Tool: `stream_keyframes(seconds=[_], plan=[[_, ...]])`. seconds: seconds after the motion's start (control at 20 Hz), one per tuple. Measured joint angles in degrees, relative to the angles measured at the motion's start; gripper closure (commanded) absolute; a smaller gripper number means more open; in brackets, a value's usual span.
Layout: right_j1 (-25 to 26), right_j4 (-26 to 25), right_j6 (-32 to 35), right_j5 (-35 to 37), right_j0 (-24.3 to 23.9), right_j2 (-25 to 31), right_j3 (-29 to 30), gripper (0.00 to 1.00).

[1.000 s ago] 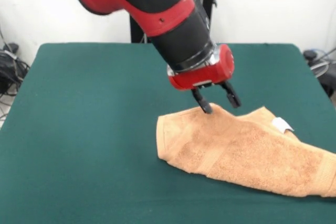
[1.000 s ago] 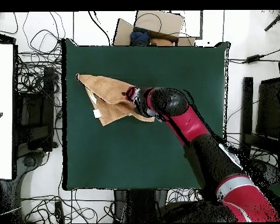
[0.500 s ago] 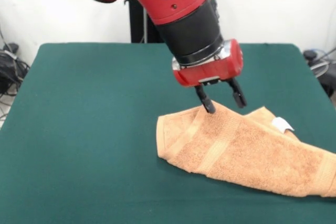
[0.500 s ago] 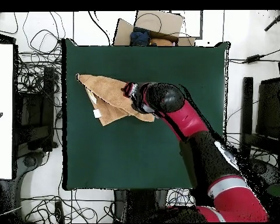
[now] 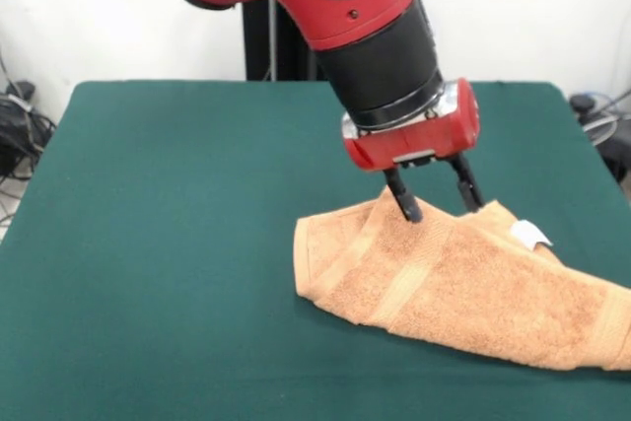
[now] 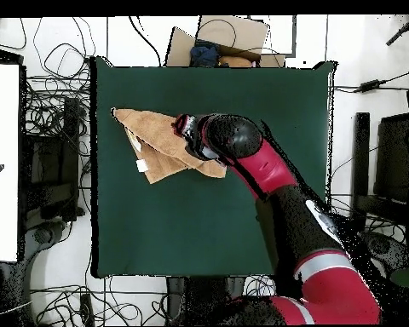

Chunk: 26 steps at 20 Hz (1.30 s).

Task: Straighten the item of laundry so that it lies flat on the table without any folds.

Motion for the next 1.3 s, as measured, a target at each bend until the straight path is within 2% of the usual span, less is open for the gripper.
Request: stream_keyframes(seconds=[0.15, 0.35, 0.55, 0.65, 0.7, 0.8, 1.1, 1.3], plan=[[0.49, -0.01, 0.49, 0.93, 1.1, -2.12, -1.33, 0.0], [1.95, -0.47, 2.96, 5.16, 4.84, -8.09, -5.2, 0.0], [5.06, -2.66, 9.48, 15.9, 11.39, -17.0, -12.98, 0.0], [6.11, -3.53, 11.95, 19.5, 13.28, -19.28, -15.61, 0.0], [7.67, -4.55, 15.76, 24.35, 15.78, -22.13, -19.44, 0.0], [9.3, -5.65, 19.67, 28.7, 17.9, -24.5, -23.41, 0.0], [12.58, -7.63, 28.0, 34.89, 21.3, -28.22, -31.99, 0.0], [14.62, -8.68, 32.18, 35.31, 22.52, -29.99, -37.36, 0.0]])
